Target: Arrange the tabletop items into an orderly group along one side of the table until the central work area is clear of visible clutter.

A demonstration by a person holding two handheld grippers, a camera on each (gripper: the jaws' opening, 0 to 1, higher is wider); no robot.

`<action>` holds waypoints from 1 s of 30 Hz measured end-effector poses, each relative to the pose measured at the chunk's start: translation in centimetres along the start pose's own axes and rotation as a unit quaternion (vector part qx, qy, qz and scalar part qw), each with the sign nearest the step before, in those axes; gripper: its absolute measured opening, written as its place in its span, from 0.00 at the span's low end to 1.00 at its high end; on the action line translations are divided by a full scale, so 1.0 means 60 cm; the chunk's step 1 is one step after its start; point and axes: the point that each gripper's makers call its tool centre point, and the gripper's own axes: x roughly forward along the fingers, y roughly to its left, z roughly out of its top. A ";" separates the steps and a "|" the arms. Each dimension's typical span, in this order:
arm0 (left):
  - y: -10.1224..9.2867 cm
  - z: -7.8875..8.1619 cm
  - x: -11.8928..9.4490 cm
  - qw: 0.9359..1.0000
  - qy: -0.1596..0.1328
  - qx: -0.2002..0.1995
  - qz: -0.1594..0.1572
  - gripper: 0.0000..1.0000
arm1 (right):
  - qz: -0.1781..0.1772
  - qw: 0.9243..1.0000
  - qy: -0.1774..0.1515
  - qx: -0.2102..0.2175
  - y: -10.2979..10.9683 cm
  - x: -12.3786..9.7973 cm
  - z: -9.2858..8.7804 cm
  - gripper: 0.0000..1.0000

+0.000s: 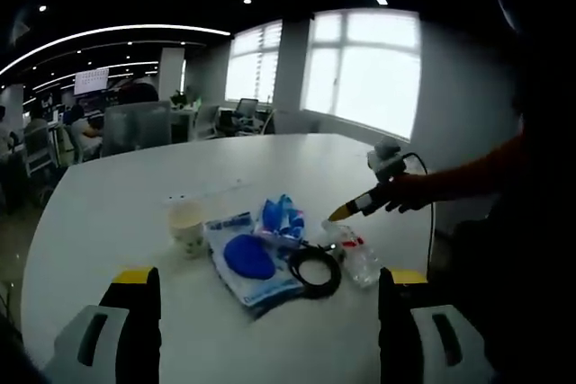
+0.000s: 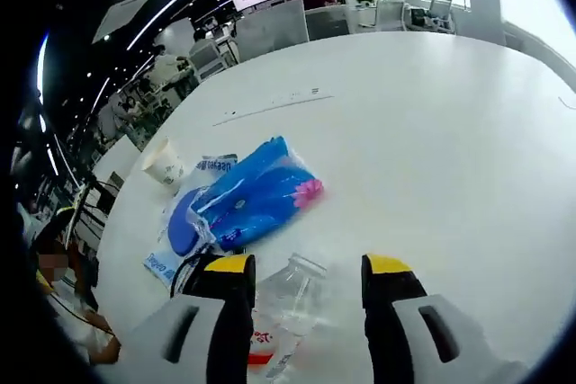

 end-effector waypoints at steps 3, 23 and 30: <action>0.000 -0.001 -0.002 1.000 0.002 -0.001 0.000 1.00 | -0.006 1.000 0.013 0.016 -0.002 0.007 -0.004 0.39; 0.009 -0.007 0.000 1.000 0.004 -0.008 0.000 0.99 | -0.012 0.993 0.056 0.106 -0.004 0.041 -0.020 0.22; 0.011 -0.009 0.001 1.000 0.008 -0.008 -0.002 0.99 | -0.010 0.992 0.051 0.116 -0.006 0.035 -0.019 0.20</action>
